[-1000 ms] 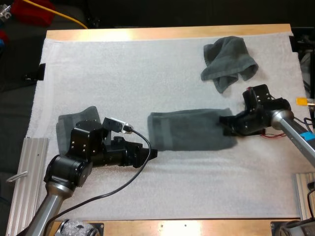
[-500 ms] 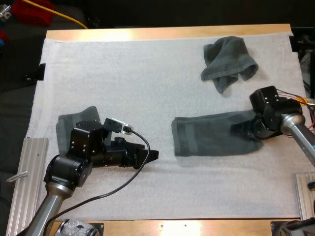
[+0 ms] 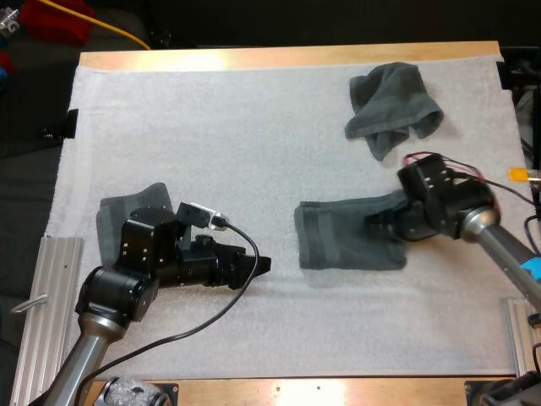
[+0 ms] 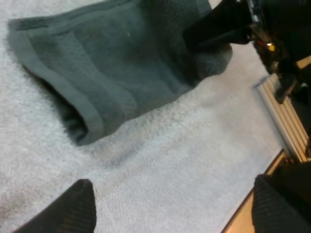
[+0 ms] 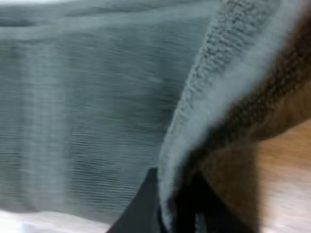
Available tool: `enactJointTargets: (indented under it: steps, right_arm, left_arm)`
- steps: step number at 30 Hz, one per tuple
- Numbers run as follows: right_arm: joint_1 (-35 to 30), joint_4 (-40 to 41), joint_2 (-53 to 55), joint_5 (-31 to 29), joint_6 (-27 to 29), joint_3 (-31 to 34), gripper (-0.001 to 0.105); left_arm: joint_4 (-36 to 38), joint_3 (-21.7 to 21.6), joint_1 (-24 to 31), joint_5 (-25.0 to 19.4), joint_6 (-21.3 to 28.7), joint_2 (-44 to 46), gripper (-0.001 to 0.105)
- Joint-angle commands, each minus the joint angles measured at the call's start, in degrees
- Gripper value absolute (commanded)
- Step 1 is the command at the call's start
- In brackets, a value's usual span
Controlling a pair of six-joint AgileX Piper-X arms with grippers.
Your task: Pick towel from pile, fold and stack
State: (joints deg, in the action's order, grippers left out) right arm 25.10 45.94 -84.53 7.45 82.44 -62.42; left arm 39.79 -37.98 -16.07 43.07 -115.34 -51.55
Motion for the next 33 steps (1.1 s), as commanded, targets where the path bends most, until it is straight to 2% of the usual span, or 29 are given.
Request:
enactJointTargets:
  steps: [1, 7, 13, 20, 22, 24, 27, 29, 30, 33]
  right_arm:
    - [0.59, -0.95, 0.52, 0.64, -0.83, -0.14, 0.002]
    - [5.61, -7.27, -0.27, 6.10, -6.36, -0.14, 0.002]
    - [7.70, -11.31, -3.49, 9.53, -9.91, -0.14, 0.002]
    - [8.90, -12.34, -7.63, 9.41, -10.79, -0.14, 0.002]
    - [8.90, -13.18, -8.86, 9.41, -12.53, -0.14, 0.003]
    - [8.90, -14.00, -9.53, 9.52, -14.02, -0.14, 0.009]
    - [8.90, -15.05, -10.53, 9.86, -14.78, -0.14, 0.024]
    - [8.90, -15.29, -10.87, 11.32, -14.78, -0.14, 0.037]
    - [8.90, -15.29, -10.94, 12.37, -14.78, -0.14, 0.049]
    - [8.90, -15.79, -10.94, 14.52, -14.19, -0.14, 0.056]
  left_arm:
    - [-0.24, -0.36, -0.22, -0.41, -0.18, 0.44, 0.065]
    - [-0.24, -0.36, -0.22, -0.41, -0.18, 0.44, 0.065]
    - [-0.24, -0.36, -0.22, -0.41, -0.18, 0.44, 0.065]
    - [-0.24, -0.36, -0.22, -0.41, -0.18, 0.44, 0.065]
    - [-0.24, -0.36, -0.22, 0.09, -0.18, 0.44, 0.065]
    - [-0.24, -0.36, -0.22, 0.21, -0.18, 0.44, 0.065]
    - [-0.24, -0.36, -0.22, 0.20, -0.18, 0.44, 0.065]
    - [-0.24, -0.36, -0.22, 0.20, -0.18, 0.44, 0.065]
    - [-0.24, -0.36, -0.22, 0.20, -0.18, 0.44, 0.065]
    - [-0.24, -0.36, -0.22, 0.07, -0.16, 0.44, 0.065]
